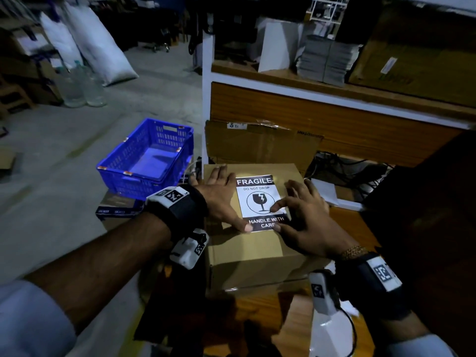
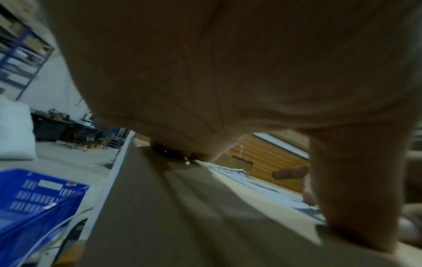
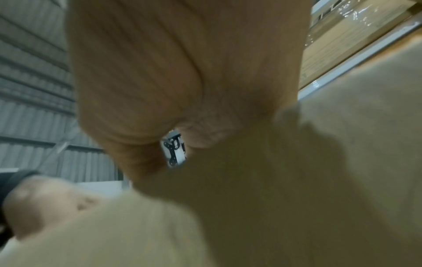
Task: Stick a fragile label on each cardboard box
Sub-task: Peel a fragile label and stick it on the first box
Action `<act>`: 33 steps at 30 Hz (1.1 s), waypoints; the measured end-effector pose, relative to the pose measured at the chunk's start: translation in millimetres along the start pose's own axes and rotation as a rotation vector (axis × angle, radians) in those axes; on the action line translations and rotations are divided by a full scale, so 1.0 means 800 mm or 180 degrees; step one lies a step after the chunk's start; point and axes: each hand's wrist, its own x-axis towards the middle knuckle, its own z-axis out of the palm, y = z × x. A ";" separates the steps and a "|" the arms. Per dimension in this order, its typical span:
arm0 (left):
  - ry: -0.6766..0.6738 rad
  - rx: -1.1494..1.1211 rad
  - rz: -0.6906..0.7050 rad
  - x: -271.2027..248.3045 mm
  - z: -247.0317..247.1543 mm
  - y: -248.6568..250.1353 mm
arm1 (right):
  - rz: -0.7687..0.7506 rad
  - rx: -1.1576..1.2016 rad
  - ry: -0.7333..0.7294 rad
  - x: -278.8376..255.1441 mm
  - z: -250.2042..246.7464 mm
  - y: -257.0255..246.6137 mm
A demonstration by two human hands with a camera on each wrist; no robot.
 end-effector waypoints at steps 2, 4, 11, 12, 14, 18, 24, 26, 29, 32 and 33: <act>-0.0074 -0.0100 0.0091 0.001 0.001 -0.004 | 0.0003 0.0044 -0.0172 0.000 -0.007 0.004; -0.0135 -0.0354 0.0273 0.000 0.004 -0.007 | 0.0083 0.0023 -0.0313 0.002 -0.010 0.008; 0.0136 -0.0903 0.0505 -0.014 0.017 -0.007 | -0.0211 0.0063 -0.0123 0.019 -0.001 -0.006; 0.0272 -0.0925 0.0504 -0.012 0.023 -0.006 | -0.0304 -0.0068 -0.0170 0.021 0.003 -0.010; 0.0487 -0.0811 0.0495 -0.007 0.033 -0.003 | -0.0417 -0.0387 -0.0210 0.023 0.011 -0.016; 0.0510 -0.0740 0.0398 -0.004 0.035 0.000 | -0.0377 -0.0886 -0.0043 0.035 0.018 -0.009; 0.0563 -0.0689 0.0373 -0.007 0.035 0.001 | -0.0061 -0.1077 0.0036 0.041 0.028 -0.011; 0.0583 -0.0694 0.0364 -0.008 0.036 0.002 | 0.0056 -0.1048 0.0052 0.042 0.030 -0.013; 0.0623 -0.0716 0.0388 -0.008 0.037 0.000 | 0.0262 -0.0968 0.0147 0.047 0.029 -0.015; 0.0653 -0.0788 0.0423 -0.006 0.040 -0.003 | 0.0291 -0.0921 0.0202 0.046 0.026 -0.020; 0.0655 -0.0827 0.0456 -0.007 0.040 -0.004 | 0.0272 -0.0886 0.0215 0.043 0.026 -0.022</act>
